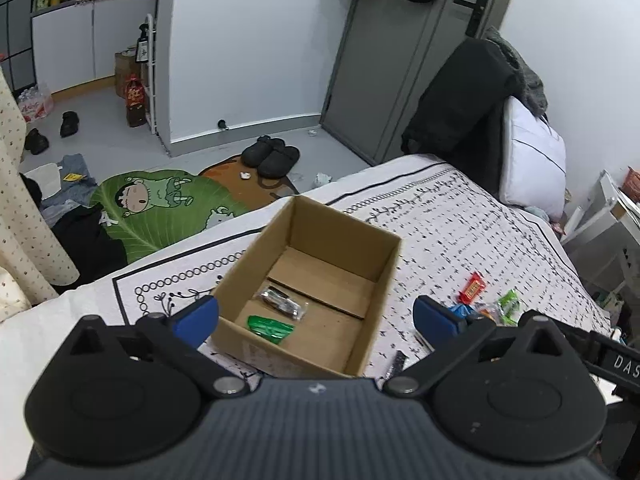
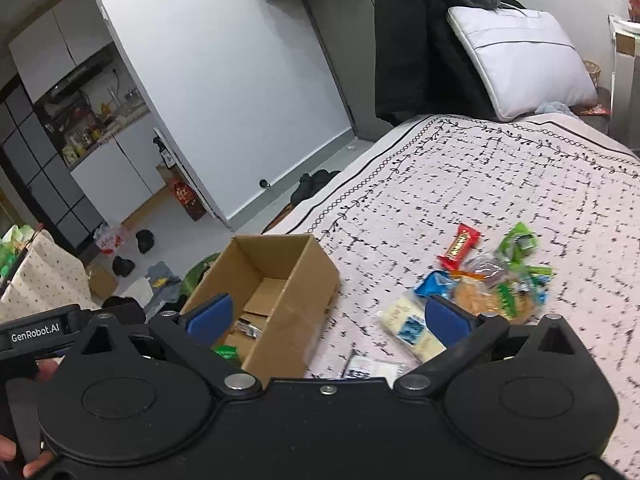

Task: Organize snacks
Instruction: 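Move both tools back over the remaining snack pile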

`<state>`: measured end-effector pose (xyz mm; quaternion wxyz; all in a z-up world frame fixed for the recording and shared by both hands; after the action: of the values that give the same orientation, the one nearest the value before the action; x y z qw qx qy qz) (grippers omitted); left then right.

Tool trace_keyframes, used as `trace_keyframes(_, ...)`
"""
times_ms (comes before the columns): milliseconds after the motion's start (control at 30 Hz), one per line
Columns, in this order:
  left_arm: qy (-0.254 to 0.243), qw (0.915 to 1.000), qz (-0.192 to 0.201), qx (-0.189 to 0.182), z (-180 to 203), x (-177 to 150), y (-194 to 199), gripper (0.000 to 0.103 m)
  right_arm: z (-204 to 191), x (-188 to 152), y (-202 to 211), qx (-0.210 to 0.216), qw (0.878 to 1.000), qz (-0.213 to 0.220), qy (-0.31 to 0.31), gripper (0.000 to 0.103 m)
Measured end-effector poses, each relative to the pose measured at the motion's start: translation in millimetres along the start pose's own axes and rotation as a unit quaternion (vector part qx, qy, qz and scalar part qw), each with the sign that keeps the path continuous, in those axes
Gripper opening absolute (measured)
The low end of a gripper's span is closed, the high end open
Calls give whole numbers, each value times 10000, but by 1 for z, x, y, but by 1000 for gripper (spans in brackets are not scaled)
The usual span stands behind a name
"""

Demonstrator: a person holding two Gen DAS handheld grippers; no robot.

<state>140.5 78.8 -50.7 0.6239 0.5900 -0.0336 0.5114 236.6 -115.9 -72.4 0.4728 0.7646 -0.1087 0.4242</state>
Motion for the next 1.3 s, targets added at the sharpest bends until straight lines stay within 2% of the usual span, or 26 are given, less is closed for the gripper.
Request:
trace_keyframes(200, -180, 9998, -10, 36, 20, -8, 5, 103, 17, -2, 19, -168, 9998, -44, 54, 103)
trace_keyframes(633, -283, 9995, -143, 34, 51, -29, 12, 103, 56, -2, 46, -19, 9995, 225, -217, 103)
trace_keyframes(1000, -312, 9993, -198, -26, 82, -60, -4, 103, 111, -33, 31, -254, 9939, -182, -1061, 101)
trace_keyframes(1300, -129, 9984, -557, -23, 100, -90, -35, 100, 145, -51, 21, -194, 9835, -361, -1764, 90)
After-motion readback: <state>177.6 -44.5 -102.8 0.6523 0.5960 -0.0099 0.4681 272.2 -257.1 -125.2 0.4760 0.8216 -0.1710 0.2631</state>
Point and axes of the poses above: each gripper's, at about its wrist camera, not at the fingertips, and y roughly against the way its jaws point, z to its right, x to its top, the point moved 3 cm from there along -y, roughly the way its jaws point, and after that the axes turned 9 degrees about y, right-handed, at the moved point
